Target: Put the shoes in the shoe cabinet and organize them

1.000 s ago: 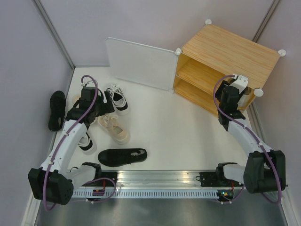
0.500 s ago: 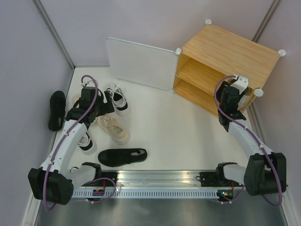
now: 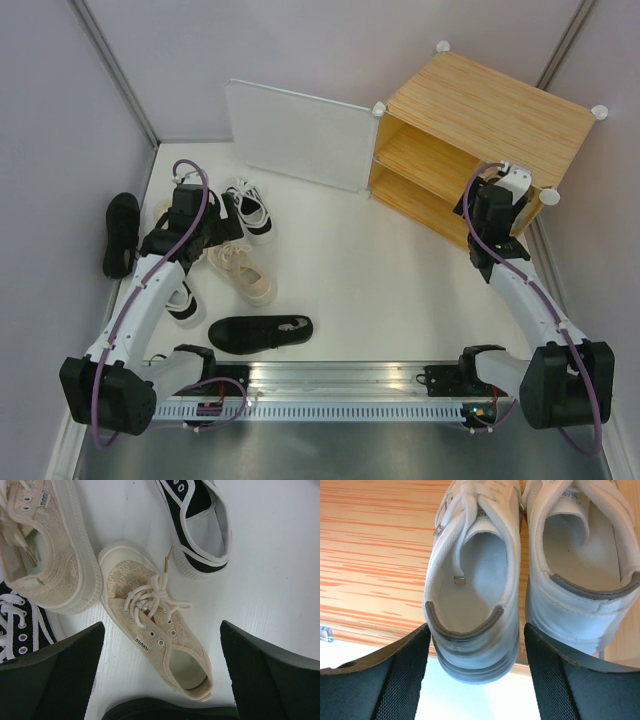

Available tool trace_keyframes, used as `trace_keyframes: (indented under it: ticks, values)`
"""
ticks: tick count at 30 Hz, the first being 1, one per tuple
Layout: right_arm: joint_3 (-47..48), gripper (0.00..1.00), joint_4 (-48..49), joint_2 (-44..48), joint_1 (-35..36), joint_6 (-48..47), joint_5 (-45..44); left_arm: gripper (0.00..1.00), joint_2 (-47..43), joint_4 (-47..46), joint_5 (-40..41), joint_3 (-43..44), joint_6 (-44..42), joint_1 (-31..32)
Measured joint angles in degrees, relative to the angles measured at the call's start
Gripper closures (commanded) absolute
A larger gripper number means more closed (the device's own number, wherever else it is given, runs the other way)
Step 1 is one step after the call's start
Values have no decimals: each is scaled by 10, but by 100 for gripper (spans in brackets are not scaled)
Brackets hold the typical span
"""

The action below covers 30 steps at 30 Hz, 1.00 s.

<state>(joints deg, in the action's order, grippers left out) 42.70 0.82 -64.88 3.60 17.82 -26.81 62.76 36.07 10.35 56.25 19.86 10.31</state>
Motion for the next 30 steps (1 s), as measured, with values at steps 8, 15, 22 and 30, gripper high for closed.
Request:
trace_keyframes:
  ticks: [8, 15, 22, 30]
  values:
    - [9, 42, -26, 2, 0, 13, 5, 1, 0, 0, 0, 0, 0, 0]
    - [9, 72, -26, 3, -1, 14, 2, 1, 0, 0, 0, 0, 0, 0]
    - [12, 99, -17, -6, -1, -9, 8, 1, -3, 0, 0, 0, 0, 0]
    - [12, 99, 5, -16, -3, -43, 26, 2, -3, 0, 0, 0, 0, 0]
